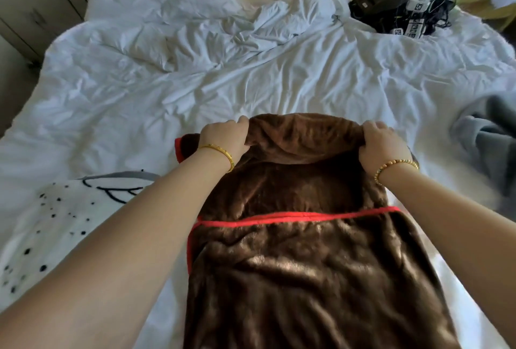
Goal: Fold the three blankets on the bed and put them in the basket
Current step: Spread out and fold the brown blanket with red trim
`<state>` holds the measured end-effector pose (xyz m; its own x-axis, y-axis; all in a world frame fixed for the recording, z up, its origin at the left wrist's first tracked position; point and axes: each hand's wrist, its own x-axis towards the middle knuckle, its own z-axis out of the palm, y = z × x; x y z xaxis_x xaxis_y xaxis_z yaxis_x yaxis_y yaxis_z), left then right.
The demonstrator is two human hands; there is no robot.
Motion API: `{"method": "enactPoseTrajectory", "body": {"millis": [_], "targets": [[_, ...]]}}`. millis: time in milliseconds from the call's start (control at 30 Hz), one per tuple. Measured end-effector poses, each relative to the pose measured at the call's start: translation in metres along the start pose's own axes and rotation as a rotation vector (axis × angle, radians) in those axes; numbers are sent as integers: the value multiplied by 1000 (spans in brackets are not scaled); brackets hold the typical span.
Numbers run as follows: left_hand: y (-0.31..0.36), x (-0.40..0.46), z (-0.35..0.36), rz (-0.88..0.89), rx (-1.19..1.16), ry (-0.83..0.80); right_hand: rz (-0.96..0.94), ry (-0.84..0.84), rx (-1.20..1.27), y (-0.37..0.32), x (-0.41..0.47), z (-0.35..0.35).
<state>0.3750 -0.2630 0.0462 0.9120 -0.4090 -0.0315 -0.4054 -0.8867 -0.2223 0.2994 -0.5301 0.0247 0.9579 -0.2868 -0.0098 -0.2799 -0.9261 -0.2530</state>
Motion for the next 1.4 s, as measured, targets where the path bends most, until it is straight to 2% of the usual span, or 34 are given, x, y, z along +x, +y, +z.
{"method": "enactPoseTrajectory", "body": {"millis": [200, 367, 467, 667, 733, 833, 967, 1100, 1233, 1300, 1400], "targets": [[14, -66, -25, -55, -131, 140, 35, 160, 99, 1, -52, -39], [29, -128, -32, -159, -258, 156, -56, 263, 167, 3, -108, -45], [42, -170, -42, -220, -305, 250, -124, 354, 151, 10, -142, -58], [72, -263, -76, -238, -231, 363, -321, 453, 15, 40, -229, -89], [79, -297, -77, -169, -143, 366, -419, 443, 7, 49, -261, -89], [89, -350, -57, -29, -43, 241, -557, 331, -70, 62, -310, -71], [106, -405, -7, -13, -61, -13, -675, 77, -237, 88, -367, -26], [131, -434, 36, 20, -105, -150, -639, -197, -225, 112, -403, 19], [142, -456, 52, 47, -59, -190, -571, -245, -200, 127, -429, 39], [145, -463, 64, 14, -56, -329, -528, -284, -207, 133, -440, 48], [150, -459, 67, -46, -102, -650, -497, -348, -256, 141, -446, 57]]}}
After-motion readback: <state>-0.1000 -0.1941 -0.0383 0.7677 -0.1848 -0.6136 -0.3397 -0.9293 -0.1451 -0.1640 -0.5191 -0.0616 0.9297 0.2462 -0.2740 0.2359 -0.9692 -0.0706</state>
